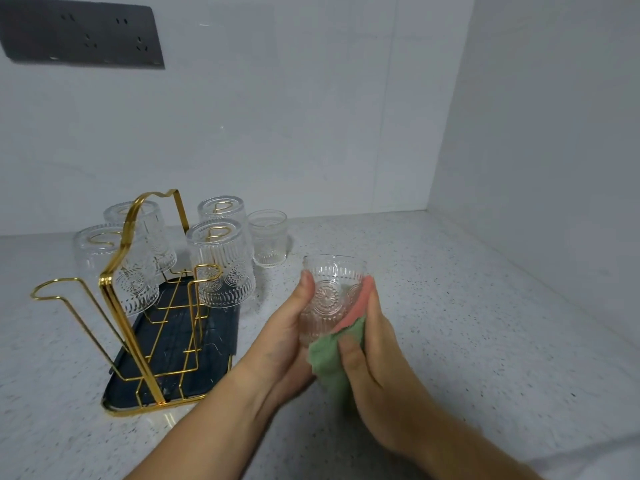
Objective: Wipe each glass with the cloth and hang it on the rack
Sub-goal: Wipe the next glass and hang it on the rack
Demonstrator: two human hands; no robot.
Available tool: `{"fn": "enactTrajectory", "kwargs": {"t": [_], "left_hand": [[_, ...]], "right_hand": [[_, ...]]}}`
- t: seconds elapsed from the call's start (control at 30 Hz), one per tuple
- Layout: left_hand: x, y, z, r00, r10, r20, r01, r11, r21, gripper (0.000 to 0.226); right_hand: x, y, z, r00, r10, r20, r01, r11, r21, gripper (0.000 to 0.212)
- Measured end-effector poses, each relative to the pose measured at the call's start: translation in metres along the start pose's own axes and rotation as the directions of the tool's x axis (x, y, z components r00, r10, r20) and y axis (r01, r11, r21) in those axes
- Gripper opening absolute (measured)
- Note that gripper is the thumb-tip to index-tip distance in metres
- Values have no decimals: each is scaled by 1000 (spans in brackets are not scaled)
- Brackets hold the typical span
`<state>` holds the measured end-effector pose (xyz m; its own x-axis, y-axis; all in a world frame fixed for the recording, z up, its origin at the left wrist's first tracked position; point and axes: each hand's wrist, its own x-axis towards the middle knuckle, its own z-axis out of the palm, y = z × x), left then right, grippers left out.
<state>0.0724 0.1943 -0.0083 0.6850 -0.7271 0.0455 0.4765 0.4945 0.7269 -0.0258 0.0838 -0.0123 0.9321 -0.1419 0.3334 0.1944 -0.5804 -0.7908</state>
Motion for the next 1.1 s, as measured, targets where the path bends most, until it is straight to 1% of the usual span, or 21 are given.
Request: {"fn": "enactTrajectory", "kwargs": {"t": [0.07, 0.17, 0.23, 0.3, 0.33, 0.43, 0.47, 0.5, 0.57, 0.6, 0.67, 0.73, 0.8, 0.87, 0.9, 0.93, 0.97, 1.03, 1.07, 1.1], "left_hand": [[-2, 1, 0, 998, -35, -47, 36, 999, 10, 68], [2, 1, 2, 990, -90, -110, 97, 993, 66, 73], [4, -3, 2, 988, -128, -86, 133, 990, 56, 70], [3, -4, 1, 991, -119, -65, 120, 993, 13, 66], [1, -4, 2, 994, -103, -42, 104, 995, 3, 63], [-2, -5, 4, 998, -57, 22, 56, 998, 34, 46], [-3, -4, 5, 999, -45, 24, 44, 997, 56, 44], [-3, -4, 7, 999, -39, 22, 37, 996, 79, 48], [-2, -5, 6, 999, -33, 8, 32, 993, 110, 72], [-2, -4, 5, 1000, -25, -6, 25, 992, 122, 79], [-2, -2, 5, 1000, 2, -9, -1, 991, 133, 72], [-3, 0, 6, 1000, 11, -1, -11, 990, 138, 63], [-3, 0, 7, 1000, 5, 12, -6, 989, 149, 68], [-4, 1, 7, 1000, 5, 5, -6, 989, 145, 76], [-4, 1, 6, 1000, 7, -5, -6, 990, 140, 77], [-4, 2, 5, 1000, 10, -14, -8, 991, 136, 77], [-4, 3, 5, 1000, 11, -23, -8, 990, 139, 75], [-5, 3, 6, 999, 19, -27, -15, 985, 170, 69], [-6, 2, 7, 999, 24, -21, -20, 983, 185, 67], [-7, 2, 8, 1000, 27, -15, -24, 981, 194, 65]], "right_hand": [[2, 3, 0, 1000, 9, -12, -9, 1000, -9, 78], [23, -6, -7, 988, 126, -85, -114, 984, 134, 77], [40, -17, -15, 963, 235, -134, -196, 948, 250, 71], [54, -26, -20, 936, 322, -143, -250, 893, 374, 55], [58, -29, -23, 929, 342, -140, -261, 875, 407, 51], [64, -36, -25, 916, 376, -142, -286, 858, 427, 44], [64, -38, -27, 915, 370, -163, -276, 865, 419, 41], [65, -39, -29, 917, 355, -183, -259, 877, 405, 39], [67, -43, -36, 934, 303, -190, -222, 908, 356, 37], [70, -44, -40, 948, 261, -182, -194, 928, 318, 36], [74, -44, -47, 974, 165, -154, -132, 970, 206, 37], [77, -46, -54, 989, 75, -129, -69, 996, 56, 38], [76, -46, -58, 991, 3, -134, -14, 997, -80, 41], [67, -46, -63, 986, -46, -161, 26, 992, -126, 43], [60, -46, -66, 986, -56, -159, 40, 994, -103, 41], [54, -46, -69, 990, -62, -123, 53, 995, -79, 38], [47, -46, -72, 995, -85, -58, 80, 994, -80, 35], [37, -45, -80, 986, -127, 104, 143, 976, -165, 38], [34, -45, -84, 976, -111, 188, 145, 973, -179, 41], [33, -45, -89, 960, -75, 270, 120, 981, -152, 45]]}}
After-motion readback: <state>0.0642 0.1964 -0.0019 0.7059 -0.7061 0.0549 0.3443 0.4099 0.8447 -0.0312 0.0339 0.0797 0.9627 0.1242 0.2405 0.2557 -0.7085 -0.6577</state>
